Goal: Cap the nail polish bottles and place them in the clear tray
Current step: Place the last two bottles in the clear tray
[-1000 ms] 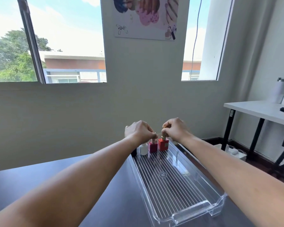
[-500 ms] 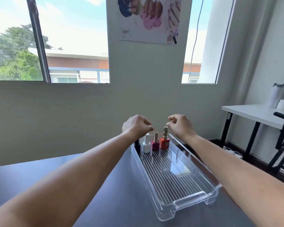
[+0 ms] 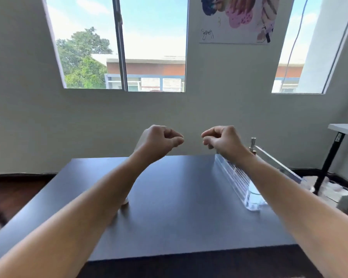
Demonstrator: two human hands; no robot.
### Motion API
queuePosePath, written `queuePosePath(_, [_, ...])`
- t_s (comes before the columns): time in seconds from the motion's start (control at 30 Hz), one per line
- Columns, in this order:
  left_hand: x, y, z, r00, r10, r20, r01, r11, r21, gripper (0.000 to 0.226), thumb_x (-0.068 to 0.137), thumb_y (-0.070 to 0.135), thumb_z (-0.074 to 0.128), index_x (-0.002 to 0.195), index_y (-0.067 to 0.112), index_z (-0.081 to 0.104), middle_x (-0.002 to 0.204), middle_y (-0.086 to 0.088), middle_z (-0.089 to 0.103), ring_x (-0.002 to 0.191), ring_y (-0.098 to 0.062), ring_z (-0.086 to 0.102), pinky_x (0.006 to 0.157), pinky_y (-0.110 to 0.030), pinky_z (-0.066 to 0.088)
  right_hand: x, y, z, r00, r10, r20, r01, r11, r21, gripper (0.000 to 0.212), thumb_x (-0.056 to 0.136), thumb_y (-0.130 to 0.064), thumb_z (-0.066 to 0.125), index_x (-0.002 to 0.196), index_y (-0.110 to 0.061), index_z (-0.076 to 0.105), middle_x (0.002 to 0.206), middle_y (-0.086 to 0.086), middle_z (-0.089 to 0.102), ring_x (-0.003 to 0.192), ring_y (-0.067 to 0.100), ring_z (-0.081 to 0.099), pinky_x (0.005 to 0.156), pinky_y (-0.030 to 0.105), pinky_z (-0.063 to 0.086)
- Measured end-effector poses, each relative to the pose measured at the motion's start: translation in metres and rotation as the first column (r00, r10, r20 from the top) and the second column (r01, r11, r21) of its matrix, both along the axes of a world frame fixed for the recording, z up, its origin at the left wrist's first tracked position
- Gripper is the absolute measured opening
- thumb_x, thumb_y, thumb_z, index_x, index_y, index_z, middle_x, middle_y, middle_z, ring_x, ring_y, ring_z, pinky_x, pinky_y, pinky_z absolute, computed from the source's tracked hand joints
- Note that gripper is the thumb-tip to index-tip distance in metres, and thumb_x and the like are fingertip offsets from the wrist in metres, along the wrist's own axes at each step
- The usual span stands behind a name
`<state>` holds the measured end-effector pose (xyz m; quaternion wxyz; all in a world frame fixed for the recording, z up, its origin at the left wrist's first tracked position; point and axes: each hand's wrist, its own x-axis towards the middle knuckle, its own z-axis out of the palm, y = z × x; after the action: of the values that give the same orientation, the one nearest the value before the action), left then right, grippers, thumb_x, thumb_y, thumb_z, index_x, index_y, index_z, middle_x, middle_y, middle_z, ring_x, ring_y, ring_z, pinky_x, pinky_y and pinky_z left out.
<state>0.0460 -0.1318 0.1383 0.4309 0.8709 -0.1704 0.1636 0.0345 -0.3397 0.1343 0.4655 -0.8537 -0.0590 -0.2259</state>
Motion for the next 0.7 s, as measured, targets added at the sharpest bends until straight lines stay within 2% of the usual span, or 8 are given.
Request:
queuePosePath(0.07, [-0.016,0.034,-0.008,0.999,0.033,-0.016,-0.033,0.999,0.023,0.006,0.081,0.036,0.076,0.084,0.031,0.079,0.077,0.012,0.074,0.072,-0.010,0.069,0.074,-0.030,0.057,-0.007,0.029,-0.009,0.998,0.052,-0.020,-0.052,0.999,0.002,0.012,0.084,-0.006,0.064,0.082,-0.015,0.072,0.070,0.002,0.069,0.058,0.010,0.058,0.052,0.017,0.043])
queuePosePath(0.17, [-0.034,0.086,-0.020,0.996,0.087,-0.027,-0.086,0.995,0.049,0.002,0.080,0.036,0.076,0.080,0.036,0.077,0.075,0.019,0.073,0.072,0.002,0.065,0.072,-0.023,0.053,-0.015,0.075,-0.024,0.992,0.124,-0.029,-0.124,0.992,0.024,0.017,0.084,-0.006,0.064,0.076,-0.020,0.070,0.067,-0.002,0.068,0.056,0.007,0.059,0.050,0.011,0.042])
queuePosePath(0.23, [-0.041,0.116,-0.027,0.991,0.129,-0.034,-0.127,0.990,0.057,0.003,0.079,0.037,0.076,0.078,0.039,0.076,0.075,0.021,0.073,0.074,0.006,0.064,0.068,-0.018,0.049,-0.017,0.102,-0.034,0.986,0.159,-0.057,-0.158,0.987,0.015,0.016,0.083,-0.008,0.065,0.076,-0.022,0.070,0.068,-0.004,0.069,0.059,0.008,0.060,0.056,0.017,0.045])
queuePosePath(0.3, [-0.045,0.143,-0.036,0.984,0.165,-0.065,-0.161,0.985,0.056,0.004,0.080,0.037,0.076,0.083,0.038,0.076,0.076,0.018,0.072,0.076,0.002,0.065,0.069,-0.019,0.049,-0.017,0.127,-0.044,0.979,0.180,-0.097,-0.181,0.984,0.003,0.009,0.083,-0.014,0.067,0.079,-0.021,0.072,0.072,-0.005,0.070,0.065,0.009,0.061,0.062,0.027,0.049])
queuePosePath(0.37, [-0.046,0.164,-0.044,0.978,0.177,-0.109,-0.172,0.984,0.054,0.014,0.080,0.036,0.076,0.094,0.035,0.075,0.081,0.014,0.072,0.077,-0.005,0.065,0.074,-0.023,0.050,-0.016,0.146,-0.053,0.973,0.196,-0.126,-0.197,0.980,0.002,0.006,0.083,-0.019,0.069,0.086,-0.019,0.074,0.076,-0.006,0.071,0.070,0.009,0.061,0.066,0.029,0.049])
queuePosePath(0.47, [-0.046,0.188,-0.057,0.968,0.171,-0.182,-0.166,0.985,0.040,0.034,0.077,0.042,0.079,0.108,0.032,0.070,0.090,0.010,0.072,0.084,-0.005,0.065,0.081,-0.026,0.052,-0.012,0.170,-0.063,0.958,0.228,-0.172,-0.232,0.973,-0.004,0.021,0.082,-0.025,0.073,0.101,-0.015,0.073,0.078,-0.008,0.067,0.077,0.009,0.060,0.072,0.026,0.047])
queuePosePath(0.6, [-0.046,0.196,-0.077,0.946,0.080,-0.313,-0.080,0.997,0.013,0.059,0.056,0.057,0.083,0.108,0.032,0.069,0.088,0.010,0.076,0.095,-0.006,0.069,0.088,-0.032,0.053,-0.008,0.189,-0.069,0.944,0.251,-0.215,-0.268,0.962,-0.056,0.034,0.081,-0.029,0.076,0.110,-0.013,0.070,0.090,-0.001,0.070,0.091,0.015,0.066,0.089,0.030,0.052])
queuePosePath(0.7, [-0.043,0.193,-0.090,0.949,0.057,-0.311,-0.062,0.998,-0.007,0.043,0.055,0.048,0.082,0.095,0.034,0.073,0.083,0.016,0.077,0.090,0.001,0.070,0.087,-0.028,0.053,-0.005,0.196,-0.073,0.948,0.243,-0.206,-0.263,0.961,-0.080,0.026,0.080,-0.024,0.075,0.104,-0.014,0.072,0.092,0.001,0.074,0.091,0.015,0.068,0.088,0.029,0.052])
